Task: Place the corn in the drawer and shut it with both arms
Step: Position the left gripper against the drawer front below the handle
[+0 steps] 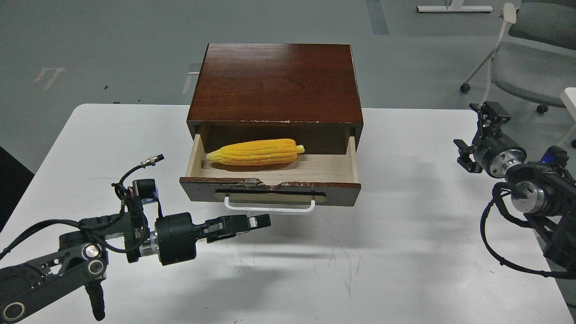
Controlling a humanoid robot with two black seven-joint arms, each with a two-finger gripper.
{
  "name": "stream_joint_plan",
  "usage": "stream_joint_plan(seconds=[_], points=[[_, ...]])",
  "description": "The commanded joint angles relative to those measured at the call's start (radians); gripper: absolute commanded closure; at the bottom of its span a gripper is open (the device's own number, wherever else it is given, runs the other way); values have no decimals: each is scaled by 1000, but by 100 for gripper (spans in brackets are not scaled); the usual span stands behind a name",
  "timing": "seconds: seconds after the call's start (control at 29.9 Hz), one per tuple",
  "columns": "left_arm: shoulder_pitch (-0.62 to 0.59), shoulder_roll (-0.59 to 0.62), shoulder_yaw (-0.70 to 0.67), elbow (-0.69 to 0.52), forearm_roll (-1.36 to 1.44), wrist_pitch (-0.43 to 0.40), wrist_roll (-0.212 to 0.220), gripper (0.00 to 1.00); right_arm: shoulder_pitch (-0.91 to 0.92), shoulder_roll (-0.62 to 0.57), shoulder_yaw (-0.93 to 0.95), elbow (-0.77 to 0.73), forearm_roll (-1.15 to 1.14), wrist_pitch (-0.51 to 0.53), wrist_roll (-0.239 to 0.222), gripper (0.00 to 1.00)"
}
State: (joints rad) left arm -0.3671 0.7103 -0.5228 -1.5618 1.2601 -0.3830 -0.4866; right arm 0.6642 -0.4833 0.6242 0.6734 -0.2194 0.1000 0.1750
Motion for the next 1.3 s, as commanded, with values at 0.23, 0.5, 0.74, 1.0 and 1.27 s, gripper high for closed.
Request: stream_joint_plan(seconds=[0.23, 0.5, 0.74, 1.0, 1.27], points=[[-7, -2, 13, 55, 2, -2, 72, 100, 0, 6, 0, -1, 0, 0, 0, 0], [-18, -23, 10, 60, -5, -8, 68, 100, -2, 18, 0, -5, 0, 0, 0, 0], [-19, -12, 10, 54, -48, -25, 62, 100, 0, 18, 0, -8, 0, 0, 0, 0], [-19, -12, 7, 52, -53, -40, 57, 100, 0, 18, 0, -8, 0, 0, 0, 0], [-19, -12, 1, 51, -51, -39, 45, 100, 0, 18, -1, -8, -2, 0, 0, 0]])
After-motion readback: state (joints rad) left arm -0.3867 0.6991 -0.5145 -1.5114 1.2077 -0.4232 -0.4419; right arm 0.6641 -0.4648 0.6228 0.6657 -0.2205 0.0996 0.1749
